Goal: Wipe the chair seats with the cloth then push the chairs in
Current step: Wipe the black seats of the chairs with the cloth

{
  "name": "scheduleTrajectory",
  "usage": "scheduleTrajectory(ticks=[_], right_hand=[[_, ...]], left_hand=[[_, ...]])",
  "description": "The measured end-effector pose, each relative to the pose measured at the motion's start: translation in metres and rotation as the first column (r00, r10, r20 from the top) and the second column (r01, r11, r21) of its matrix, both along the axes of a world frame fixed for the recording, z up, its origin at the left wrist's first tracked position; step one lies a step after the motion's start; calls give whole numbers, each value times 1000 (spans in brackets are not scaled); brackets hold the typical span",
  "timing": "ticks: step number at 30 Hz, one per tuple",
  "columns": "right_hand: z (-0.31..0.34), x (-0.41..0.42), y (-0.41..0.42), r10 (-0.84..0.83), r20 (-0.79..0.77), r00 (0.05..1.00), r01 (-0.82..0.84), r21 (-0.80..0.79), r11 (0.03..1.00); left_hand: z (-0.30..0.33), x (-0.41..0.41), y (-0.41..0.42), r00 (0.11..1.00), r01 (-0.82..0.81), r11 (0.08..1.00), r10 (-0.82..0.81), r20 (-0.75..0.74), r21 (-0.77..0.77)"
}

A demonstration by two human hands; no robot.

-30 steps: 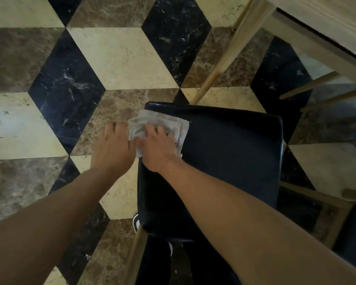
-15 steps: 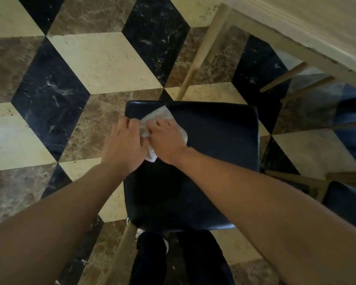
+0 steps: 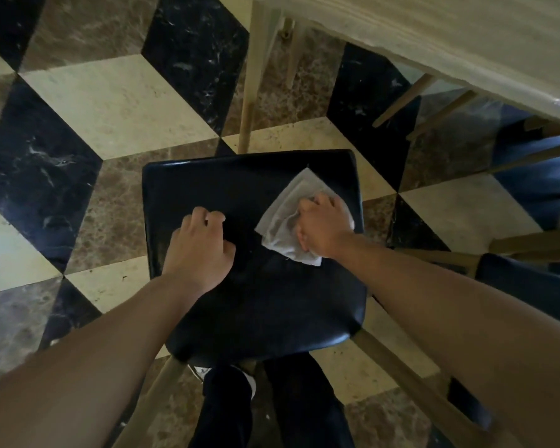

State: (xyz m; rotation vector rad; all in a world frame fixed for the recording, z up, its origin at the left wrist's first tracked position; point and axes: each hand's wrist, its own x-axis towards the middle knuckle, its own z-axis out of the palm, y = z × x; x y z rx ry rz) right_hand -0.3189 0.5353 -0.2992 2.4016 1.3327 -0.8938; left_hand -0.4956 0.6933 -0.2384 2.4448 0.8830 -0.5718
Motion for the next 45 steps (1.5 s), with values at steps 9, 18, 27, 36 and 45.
scheduleTrajectory(ticks=[9,18,27,36,45], right_hand=[[19,45,-69,-421,-121,899,428,43,903],[2,18,-80,-584,-139,800,594,39,804],[7,-97,-83,-749,-6,663,735,-189,652],[15,-209,1,-791,-126,599,738,-298,606],[15,-278,68,-248,-481,841,225,-105,969]], left_hand=[[9,19,-17,998,66,997,-65,13,-40],[-7,-5,-36,970,204,974,-215,-114,-102],[9,-57,-1,954,159,982,-179,-241,-104],[26,-108,56,957,96,989,-124,-262,-116],[28,-130,70,947,73,992,-102,-306,-104]])
